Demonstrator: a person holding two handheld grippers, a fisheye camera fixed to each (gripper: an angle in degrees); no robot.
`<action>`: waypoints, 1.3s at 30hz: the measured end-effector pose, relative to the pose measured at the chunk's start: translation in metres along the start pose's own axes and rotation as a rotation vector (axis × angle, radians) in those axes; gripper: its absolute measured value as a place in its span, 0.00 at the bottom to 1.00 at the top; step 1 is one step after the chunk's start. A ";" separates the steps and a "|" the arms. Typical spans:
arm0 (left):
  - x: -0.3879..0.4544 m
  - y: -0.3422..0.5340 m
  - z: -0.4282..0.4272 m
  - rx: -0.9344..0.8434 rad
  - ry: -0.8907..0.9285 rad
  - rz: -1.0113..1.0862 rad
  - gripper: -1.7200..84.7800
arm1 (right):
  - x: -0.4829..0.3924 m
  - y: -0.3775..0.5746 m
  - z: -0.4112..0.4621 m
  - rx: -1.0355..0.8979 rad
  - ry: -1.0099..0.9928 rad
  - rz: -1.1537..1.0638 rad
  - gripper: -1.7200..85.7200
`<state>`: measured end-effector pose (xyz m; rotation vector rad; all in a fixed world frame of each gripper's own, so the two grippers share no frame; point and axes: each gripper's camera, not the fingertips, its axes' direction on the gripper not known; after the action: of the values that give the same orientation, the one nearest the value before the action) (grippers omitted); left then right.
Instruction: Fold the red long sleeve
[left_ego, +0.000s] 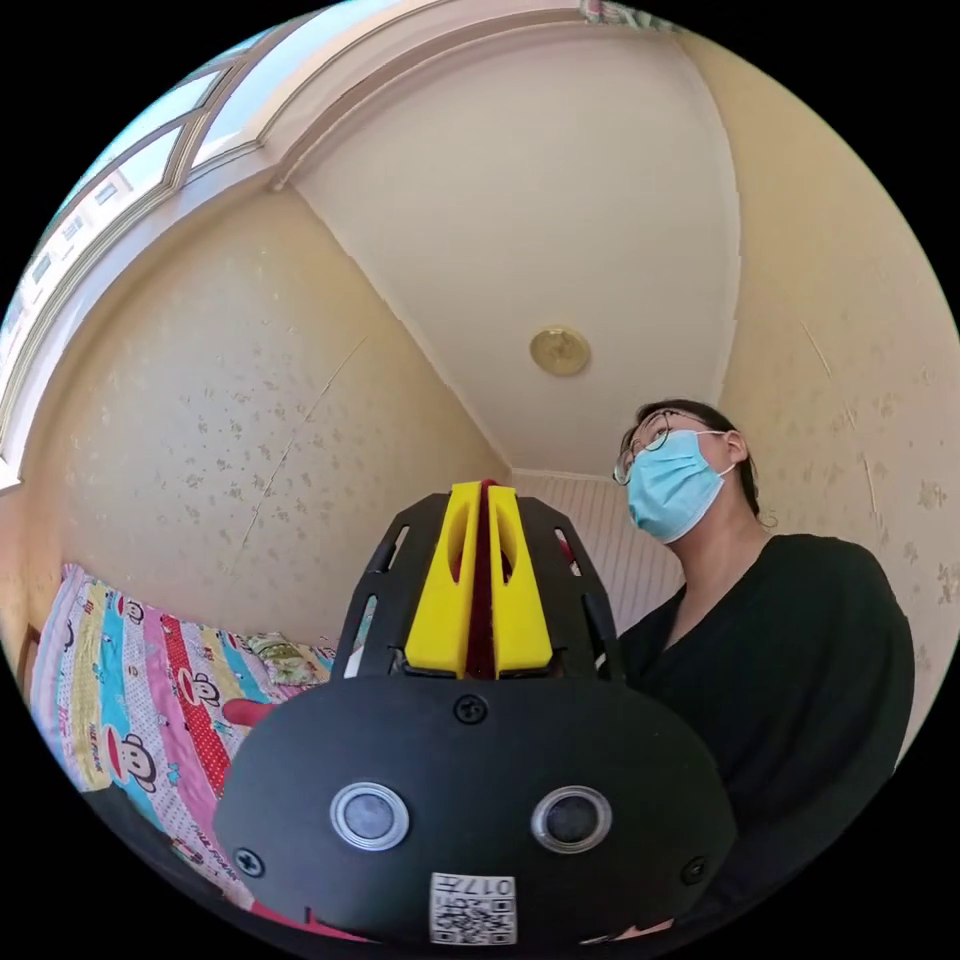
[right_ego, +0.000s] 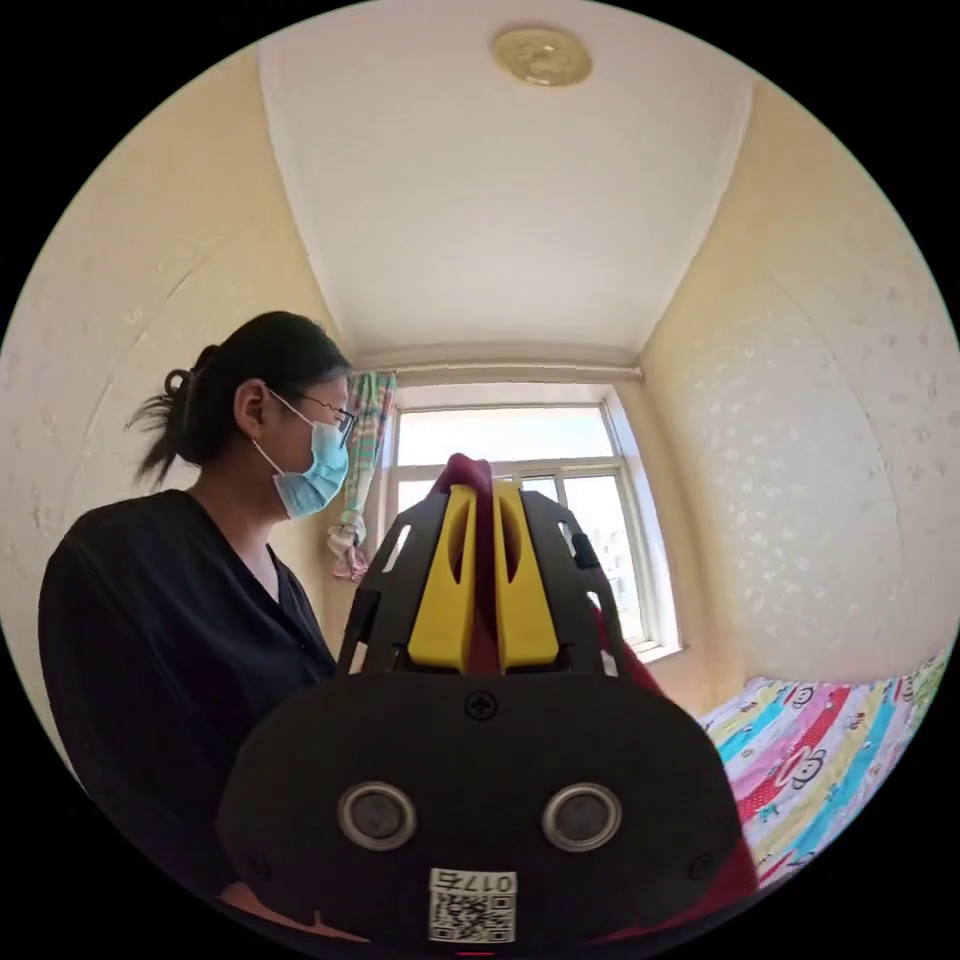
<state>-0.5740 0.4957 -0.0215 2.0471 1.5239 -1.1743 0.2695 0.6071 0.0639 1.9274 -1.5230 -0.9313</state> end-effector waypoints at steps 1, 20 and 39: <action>-0.005 -0.013 0.013 0.011 -0.035 0.009 0.02 | -0.005 -0.006 0.002 -0.005 0.075 -0.029 0.06; -0.534 0.147 0.086 -0.405 -0.931 -0.892 0.08 | 0.415 0.275 0.019 -0.833 0.626 0.809 0.06; -0.568 0.236 -0.015 -1.047 -0.968 -1.327 0.05 | 0.370 0.394 -0.107 -1.268 0.817 1.447 0.06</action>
<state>-0.4034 0.0591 0.3767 -0.3551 2.0771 -0.9675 0.1575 0.1504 0.3515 0.0057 -0.9134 -0.1534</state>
